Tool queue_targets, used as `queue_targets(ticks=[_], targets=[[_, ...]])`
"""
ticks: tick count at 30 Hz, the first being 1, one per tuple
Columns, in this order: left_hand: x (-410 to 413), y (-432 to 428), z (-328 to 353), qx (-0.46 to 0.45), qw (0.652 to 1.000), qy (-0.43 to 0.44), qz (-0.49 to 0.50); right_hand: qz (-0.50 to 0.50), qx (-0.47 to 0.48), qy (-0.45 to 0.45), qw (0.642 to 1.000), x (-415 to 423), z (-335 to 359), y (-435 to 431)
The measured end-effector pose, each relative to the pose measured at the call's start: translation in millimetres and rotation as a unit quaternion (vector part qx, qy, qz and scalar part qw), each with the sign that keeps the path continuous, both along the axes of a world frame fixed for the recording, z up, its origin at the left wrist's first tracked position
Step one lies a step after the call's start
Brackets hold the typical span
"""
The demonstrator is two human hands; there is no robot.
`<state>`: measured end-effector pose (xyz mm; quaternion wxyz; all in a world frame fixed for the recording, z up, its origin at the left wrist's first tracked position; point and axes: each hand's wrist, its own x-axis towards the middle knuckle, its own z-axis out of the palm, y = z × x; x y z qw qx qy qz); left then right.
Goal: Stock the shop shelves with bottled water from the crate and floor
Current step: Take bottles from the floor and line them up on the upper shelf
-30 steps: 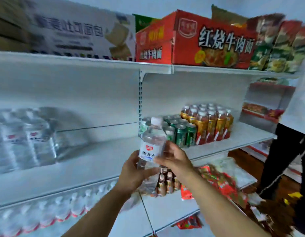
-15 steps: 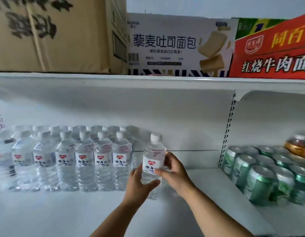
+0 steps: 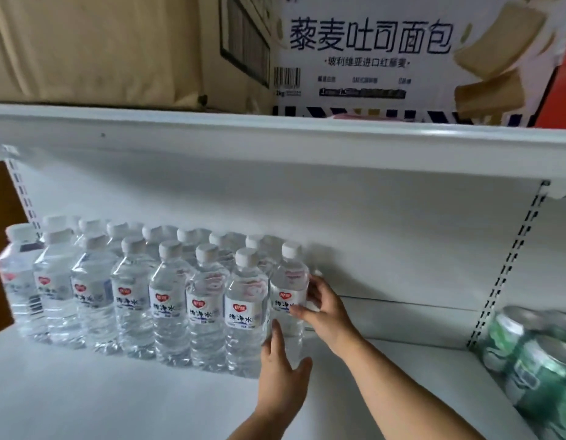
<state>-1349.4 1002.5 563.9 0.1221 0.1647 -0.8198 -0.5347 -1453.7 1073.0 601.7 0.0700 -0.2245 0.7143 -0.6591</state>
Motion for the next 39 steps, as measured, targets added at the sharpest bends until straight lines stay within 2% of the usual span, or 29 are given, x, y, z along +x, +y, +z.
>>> queue_targets(ticks=[10, 16, 19, 24, 31, 39], targets=[[-15.1, 1.6, 3.6, -0.036, 0.999, -0.034, 0.008, -0.043, 0.029, 0.059, 0.997, -19.8, -6.9, -8.5], [-10.9, 3.8, 9.4, 0.013, 0.999, -0.038, 0.024, -0.076, 0.100, 0.065, 0.990, -12.0, -5.7, -4.8], [-0.8, 4.4, 8.3, 0.041, 0.997, -0.040, 0.049, -0.094, 0.134, 0.074, 0.984, -3.9, -4.6, 13.5], [23.7, 12.9, 16.4, 0.048, 0.998, -0.021, 0.038, -0.142, 0.117, 0.074, 0.980, 31.2, 11.5, 74.6], [83.1, 54.5, 35.2, 0.052, 0.994, -0.008, -0.097, -0.293, 0.095, 0.066, 0.949, 131.1, 8.7, 172.0], [154.1, 160.0, 27.8, 0.056, 0.956, -0.024, -0.288, -0.490, 0.094, 0.021, 0.866, 290.9, -6.5, 299.0]])
